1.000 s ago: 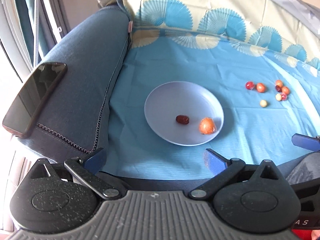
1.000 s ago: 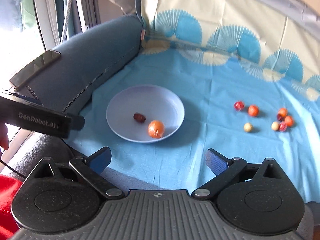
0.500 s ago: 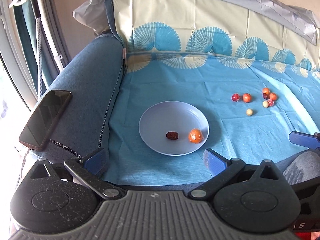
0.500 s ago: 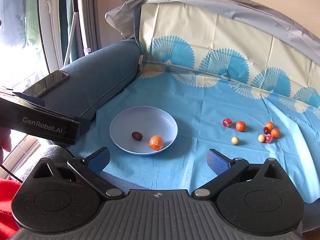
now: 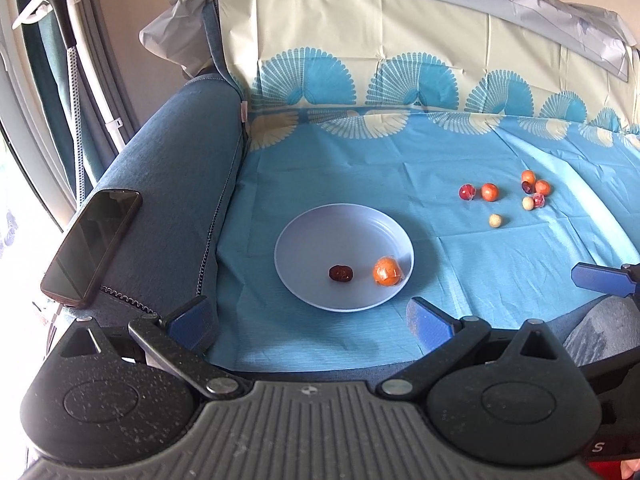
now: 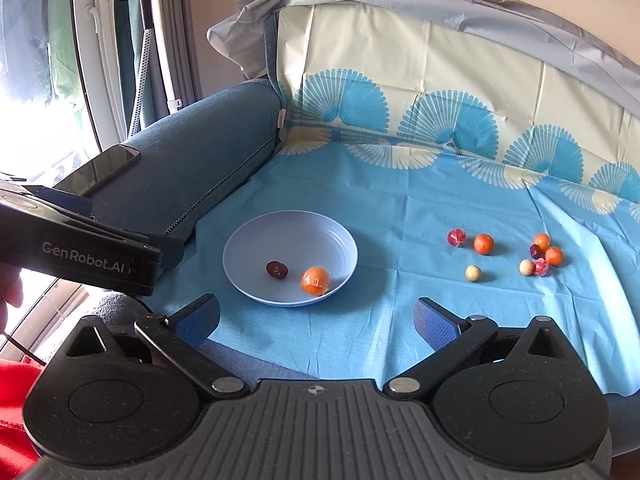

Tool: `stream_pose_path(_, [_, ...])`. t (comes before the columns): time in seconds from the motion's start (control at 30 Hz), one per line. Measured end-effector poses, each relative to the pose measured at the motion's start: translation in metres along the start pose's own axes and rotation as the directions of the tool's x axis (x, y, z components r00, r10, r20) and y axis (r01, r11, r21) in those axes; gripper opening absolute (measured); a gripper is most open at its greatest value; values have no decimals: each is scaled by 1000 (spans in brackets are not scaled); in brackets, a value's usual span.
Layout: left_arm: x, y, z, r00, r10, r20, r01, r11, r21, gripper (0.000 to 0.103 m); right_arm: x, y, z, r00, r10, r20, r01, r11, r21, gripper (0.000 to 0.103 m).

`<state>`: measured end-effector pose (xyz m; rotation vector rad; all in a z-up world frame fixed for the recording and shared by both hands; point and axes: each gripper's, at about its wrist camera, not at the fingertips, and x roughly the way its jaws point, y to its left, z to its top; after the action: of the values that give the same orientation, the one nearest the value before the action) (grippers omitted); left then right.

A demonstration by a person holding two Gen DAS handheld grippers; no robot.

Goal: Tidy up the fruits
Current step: 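Withdraw both tools from the plate, then grasp a mandarin with the left tool while the right tool grasps another mandarin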

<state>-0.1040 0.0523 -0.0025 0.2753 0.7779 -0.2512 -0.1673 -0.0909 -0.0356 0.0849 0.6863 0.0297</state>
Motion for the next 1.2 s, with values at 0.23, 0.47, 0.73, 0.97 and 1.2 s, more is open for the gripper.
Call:
stream_pose_path(0.23, [6, -1, 0, 1000, 1, -16, -1, 1000, 6, 103, 5, -1, -1, 1000, 5, -13, -5, 1000, 8, 102])
stream_pose_path(0.47, [16, -7, 9, 999, -8, -33, 8, 1000, 8, 103, 14, -11, -1, 1000, -9, -17, 9, 999, 43, 102])
stream_pose_path(0.73, [43, -52, 47, 998, -64, -29, 67, 992, 108, 103, 24, -68, -1, 993, -114, -12, 114, 981, 158, 102])
stream_pose_path(0.97, [99, -125, 110, 974, -215, -70, 226, 948, 225, 103, 40, -166, 1, 951, -308, 1, 294, 909, 297, 102])
stream_pose_path(1.2, [200, -213, 175, 942, -305, -137, 334, 887, 320, 103, 98, -288, 10, 907, -422, -9, 395, 841, 369, 102])
